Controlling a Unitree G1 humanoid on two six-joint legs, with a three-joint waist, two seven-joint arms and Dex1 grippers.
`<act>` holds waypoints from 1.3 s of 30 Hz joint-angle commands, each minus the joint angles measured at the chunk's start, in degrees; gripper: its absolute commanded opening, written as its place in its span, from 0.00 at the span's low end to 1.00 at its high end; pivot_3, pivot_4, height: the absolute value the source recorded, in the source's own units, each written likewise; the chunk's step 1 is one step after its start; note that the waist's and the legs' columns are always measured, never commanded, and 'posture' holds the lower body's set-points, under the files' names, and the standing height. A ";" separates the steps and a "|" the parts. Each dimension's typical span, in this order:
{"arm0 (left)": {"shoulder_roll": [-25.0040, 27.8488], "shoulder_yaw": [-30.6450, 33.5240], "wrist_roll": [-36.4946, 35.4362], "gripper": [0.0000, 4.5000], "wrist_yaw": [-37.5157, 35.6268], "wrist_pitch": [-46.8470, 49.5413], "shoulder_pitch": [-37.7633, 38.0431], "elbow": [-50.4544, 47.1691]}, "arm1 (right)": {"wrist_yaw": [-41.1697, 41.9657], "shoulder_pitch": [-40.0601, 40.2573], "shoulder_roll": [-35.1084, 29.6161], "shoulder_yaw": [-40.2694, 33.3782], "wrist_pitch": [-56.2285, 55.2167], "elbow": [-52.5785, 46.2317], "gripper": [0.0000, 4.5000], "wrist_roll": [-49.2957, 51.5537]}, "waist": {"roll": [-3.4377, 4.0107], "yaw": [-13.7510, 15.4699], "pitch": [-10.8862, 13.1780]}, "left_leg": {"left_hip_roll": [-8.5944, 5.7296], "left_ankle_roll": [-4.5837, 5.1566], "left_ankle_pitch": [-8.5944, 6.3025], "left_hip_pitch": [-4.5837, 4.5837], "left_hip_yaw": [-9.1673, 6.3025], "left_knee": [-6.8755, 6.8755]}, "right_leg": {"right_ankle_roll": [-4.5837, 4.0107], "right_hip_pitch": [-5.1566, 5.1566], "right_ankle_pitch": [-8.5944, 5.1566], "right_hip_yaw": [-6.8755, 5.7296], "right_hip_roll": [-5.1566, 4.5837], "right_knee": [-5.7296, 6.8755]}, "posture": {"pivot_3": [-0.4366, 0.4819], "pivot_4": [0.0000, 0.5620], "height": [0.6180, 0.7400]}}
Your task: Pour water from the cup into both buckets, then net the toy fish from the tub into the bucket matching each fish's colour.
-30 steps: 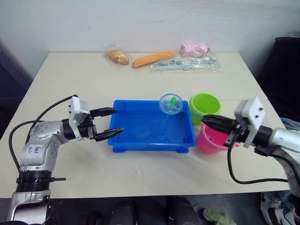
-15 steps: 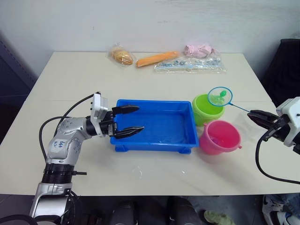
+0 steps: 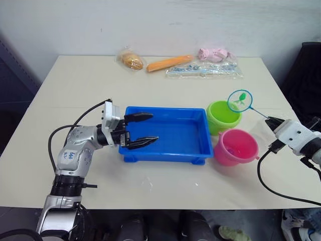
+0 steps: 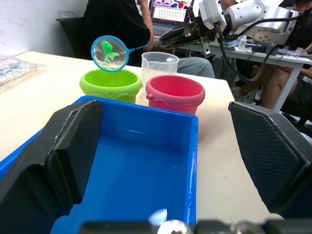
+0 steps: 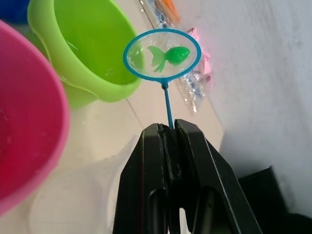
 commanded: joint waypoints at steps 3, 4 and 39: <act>0.36 0.55 0.14 0.99 -0.30 -1.62 -0.22 -0.55 | -6.07 0.47 -3.77 0.90 -11.45 1.21 0.00 -8.21 | 0.00 0.05 0.00 | 0.01 0.00 0.00 0.00 0.01 0.01 | 0.00 0.00 0.00 0.02 -0.01 0.00 | 0.48 0.27 1.00; 0.36 0.60 0.14 0.99 -0.30 -1.77 -0.13 -0.59 | -6.78 0.76 -4.16 1.14 -12.62 1.60 0.00 -9.31 | 0.00 0.05 0.00 | 0.01 0.00 0.00 0.00 0.00 0.01 | 0.00 0.01 0.00 0.01 -0.01 -0.01 | 0.48 0.27 1.00; 19.43 11.48 -9.66 0.99 -19.96 0.73 10.97 -7.42 | 13.62 1.49 -0.47 9.42 37.27 -37.49 0.00 53.60 | 0.02 0.05 0.01 | 0.09 0.05 -0.04 0.11 -0.32 -0.04 | -0.07 0.31 -0.03 -0.24 -0.05 -0.15 | 0.48 0.27 1.00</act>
